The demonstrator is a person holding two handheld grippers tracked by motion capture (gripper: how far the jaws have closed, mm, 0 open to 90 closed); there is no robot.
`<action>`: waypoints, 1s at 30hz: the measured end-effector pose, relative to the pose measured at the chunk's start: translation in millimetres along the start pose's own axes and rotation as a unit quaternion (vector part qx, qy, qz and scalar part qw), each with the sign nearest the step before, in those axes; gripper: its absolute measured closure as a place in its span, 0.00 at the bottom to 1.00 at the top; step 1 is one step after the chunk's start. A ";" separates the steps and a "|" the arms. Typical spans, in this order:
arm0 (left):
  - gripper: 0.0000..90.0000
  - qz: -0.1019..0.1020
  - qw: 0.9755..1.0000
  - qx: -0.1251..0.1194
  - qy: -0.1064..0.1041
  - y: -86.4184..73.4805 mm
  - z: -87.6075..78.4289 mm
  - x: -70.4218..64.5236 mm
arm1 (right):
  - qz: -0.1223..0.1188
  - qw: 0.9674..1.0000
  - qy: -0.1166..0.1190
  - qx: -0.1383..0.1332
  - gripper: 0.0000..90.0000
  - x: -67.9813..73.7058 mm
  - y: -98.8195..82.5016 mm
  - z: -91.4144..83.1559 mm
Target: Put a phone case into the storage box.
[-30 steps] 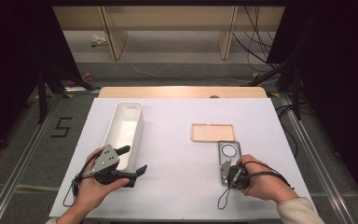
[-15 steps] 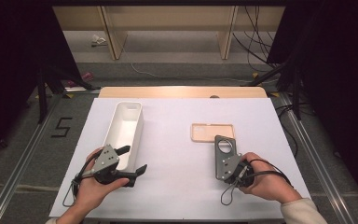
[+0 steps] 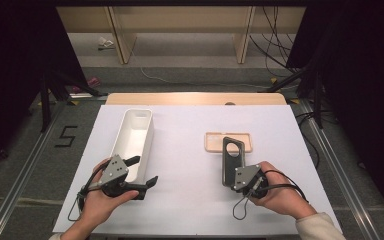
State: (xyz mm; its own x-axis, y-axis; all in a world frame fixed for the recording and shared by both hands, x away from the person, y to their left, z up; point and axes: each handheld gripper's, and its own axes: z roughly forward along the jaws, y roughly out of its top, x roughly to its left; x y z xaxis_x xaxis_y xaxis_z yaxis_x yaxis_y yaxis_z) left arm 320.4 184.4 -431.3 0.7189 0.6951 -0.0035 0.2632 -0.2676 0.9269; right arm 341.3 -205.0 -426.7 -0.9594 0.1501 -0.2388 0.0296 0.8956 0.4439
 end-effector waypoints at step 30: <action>0.26 -0.054 0.997 0.054 -0.001 68.1 74.2 -14.1 | -0.023 0.997 -0.028 -0.075 0.99 11.5 37.9 15.5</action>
State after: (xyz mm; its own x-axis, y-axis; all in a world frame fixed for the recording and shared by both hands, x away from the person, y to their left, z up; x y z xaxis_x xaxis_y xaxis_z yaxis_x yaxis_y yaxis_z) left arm 375.9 106.8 -395.9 0.6840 0.7223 -0.1021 0.4062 -0.2609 0.8757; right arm 335.7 -162.8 -426.0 -0.9415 0.1364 -0.3083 -0.0610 0.8305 0.5536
